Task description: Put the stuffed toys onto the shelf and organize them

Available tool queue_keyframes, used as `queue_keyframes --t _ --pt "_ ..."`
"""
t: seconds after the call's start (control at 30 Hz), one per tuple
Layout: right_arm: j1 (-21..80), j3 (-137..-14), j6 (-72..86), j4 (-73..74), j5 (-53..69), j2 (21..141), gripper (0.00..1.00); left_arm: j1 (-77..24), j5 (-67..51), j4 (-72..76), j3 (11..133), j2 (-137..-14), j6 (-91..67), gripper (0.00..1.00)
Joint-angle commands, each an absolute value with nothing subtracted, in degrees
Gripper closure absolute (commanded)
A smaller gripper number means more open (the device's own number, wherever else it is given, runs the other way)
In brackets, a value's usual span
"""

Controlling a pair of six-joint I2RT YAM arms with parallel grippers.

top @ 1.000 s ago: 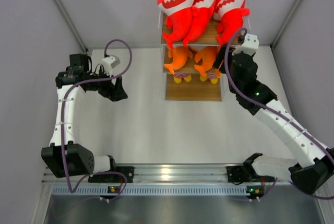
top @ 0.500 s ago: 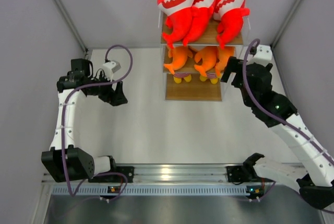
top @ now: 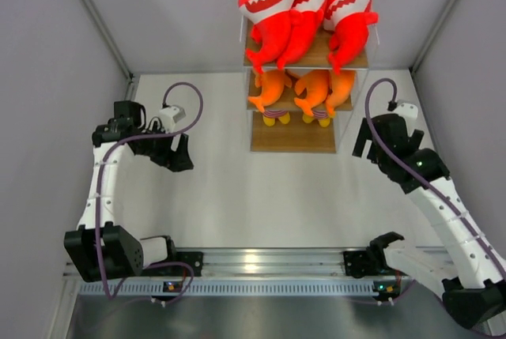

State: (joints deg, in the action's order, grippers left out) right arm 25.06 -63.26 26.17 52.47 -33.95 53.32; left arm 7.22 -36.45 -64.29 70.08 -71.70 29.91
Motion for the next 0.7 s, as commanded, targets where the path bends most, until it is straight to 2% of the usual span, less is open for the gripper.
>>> queue_keyframes --t 0.0,0.07,0.2,0.3,0.67 --pt "16.83 -59.87 28.39 55.2 -26.91 52.73 0.01 7.47 -33.67 -61.18 67.77 -69.35 28.83 0.14" --pt "12.15 -57.93 28.65 54.58 -22.69 53.0 0.01 7.47 -32.44 -60.21 66.45 -69.08 27.95 0.14" --pt "-4.16 -51.18 29.09 49.32 -17.76 52.03 0.01 7.47 -29.8 -57.31 62.15 -68.73 27.07 0.14" --pt "-8.86 -49.31 33.03 46.85 -18.54 52.73 0.01 7.47 -27.96 -55.47 59.78 -68.64 25.93 0.14" --pt "-9.23 -52.12 32.08 45.45 -16.53 58.45 0.01 7.47 -26.54 -51.33 56.43 -69.43 24.0 0.14"
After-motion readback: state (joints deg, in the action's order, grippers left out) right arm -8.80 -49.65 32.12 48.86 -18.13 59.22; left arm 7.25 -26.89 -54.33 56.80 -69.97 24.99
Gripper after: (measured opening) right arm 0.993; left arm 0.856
